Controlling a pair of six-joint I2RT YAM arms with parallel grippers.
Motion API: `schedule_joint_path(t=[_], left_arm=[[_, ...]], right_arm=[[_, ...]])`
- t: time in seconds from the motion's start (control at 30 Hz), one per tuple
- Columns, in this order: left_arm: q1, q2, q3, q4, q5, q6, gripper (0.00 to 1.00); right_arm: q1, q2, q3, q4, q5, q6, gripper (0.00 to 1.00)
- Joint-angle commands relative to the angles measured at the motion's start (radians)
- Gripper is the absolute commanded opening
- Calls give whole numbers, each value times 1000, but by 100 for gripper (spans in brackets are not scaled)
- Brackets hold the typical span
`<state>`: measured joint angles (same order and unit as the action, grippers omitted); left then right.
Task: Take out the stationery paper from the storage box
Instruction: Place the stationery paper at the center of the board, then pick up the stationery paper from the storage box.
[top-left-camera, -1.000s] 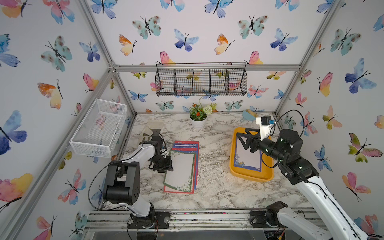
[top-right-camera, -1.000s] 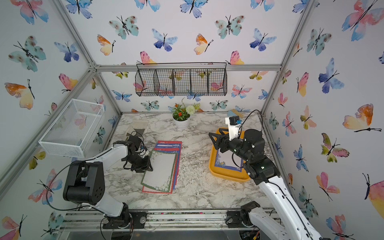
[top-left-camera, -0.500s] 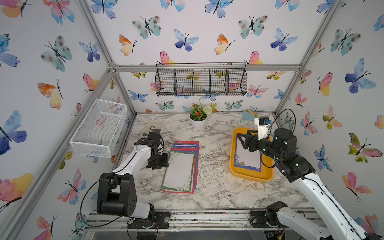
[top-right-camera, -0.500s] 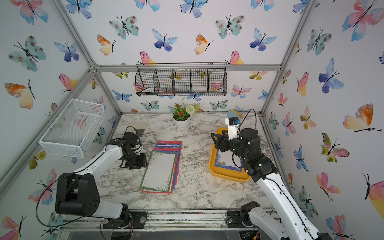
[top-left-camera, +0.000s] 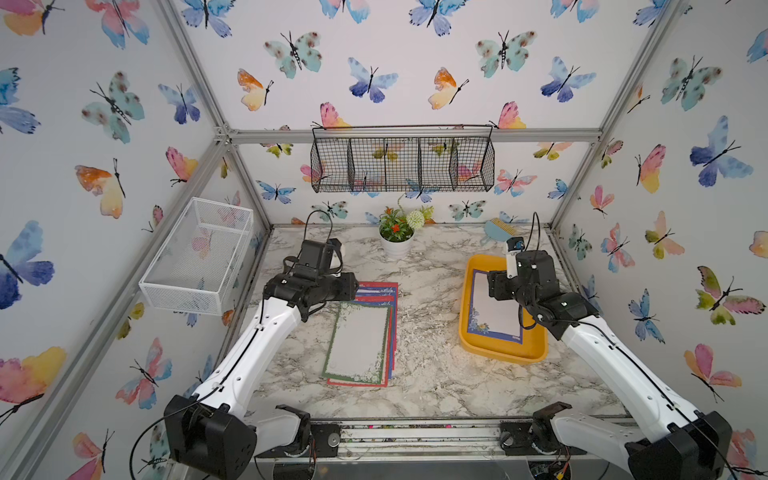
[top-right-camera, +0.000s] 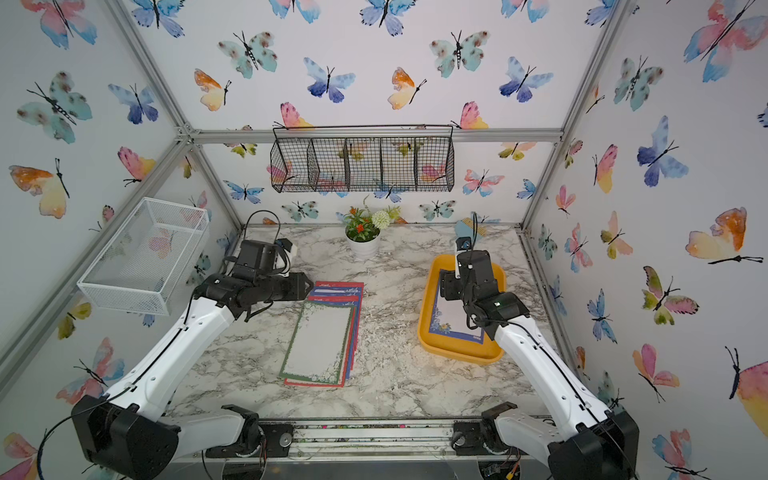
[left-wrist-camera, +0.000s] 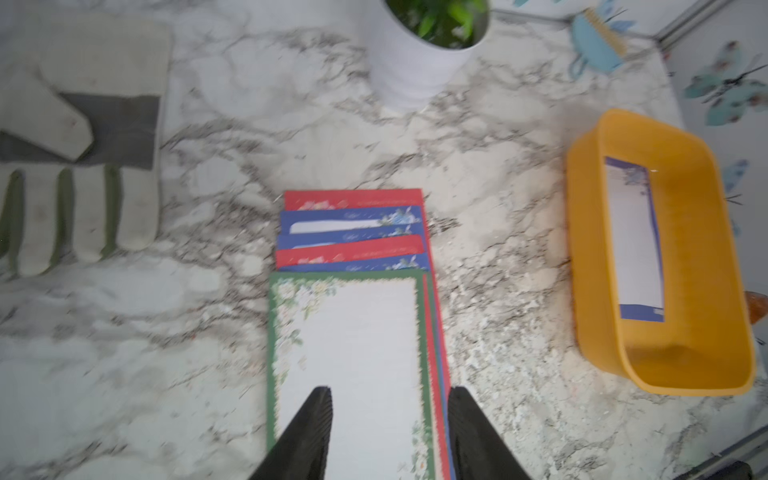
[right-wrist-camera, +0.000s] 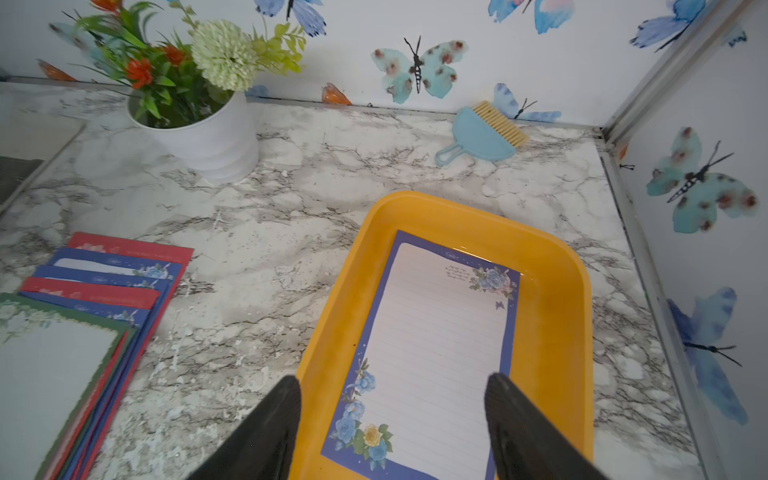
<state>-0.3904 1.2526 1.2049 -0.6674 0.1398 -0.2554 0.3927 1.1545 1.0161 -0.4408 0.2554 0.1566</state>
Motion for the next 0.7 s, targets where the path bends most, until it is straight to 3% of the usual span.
schedule_joint_path(t=[0.0, 0.13, 0.27, 0.53, 0.67], left_arm=[[-128, 52, 33, 202, -41, -51, 50], [-275, 179, 104, 310, -72, -75, 53], [-354, 314, 172, 370, -31, -114, 53], [-380, 551, 239, 436, 162, -217, 55], [-380, 620, 255, 437, 202, -218, 54]], right_arm=[[-47, 49, -15, -11, 84, -7, 71], [-171, 99, -88, 98, -12, -6, 71], [-275, 153, -149, 146, -73, 28, 70], [-356, 261, -197, 184, -129, 89, 70], [-378, 283, -213, 200, -157, 108, 70]])
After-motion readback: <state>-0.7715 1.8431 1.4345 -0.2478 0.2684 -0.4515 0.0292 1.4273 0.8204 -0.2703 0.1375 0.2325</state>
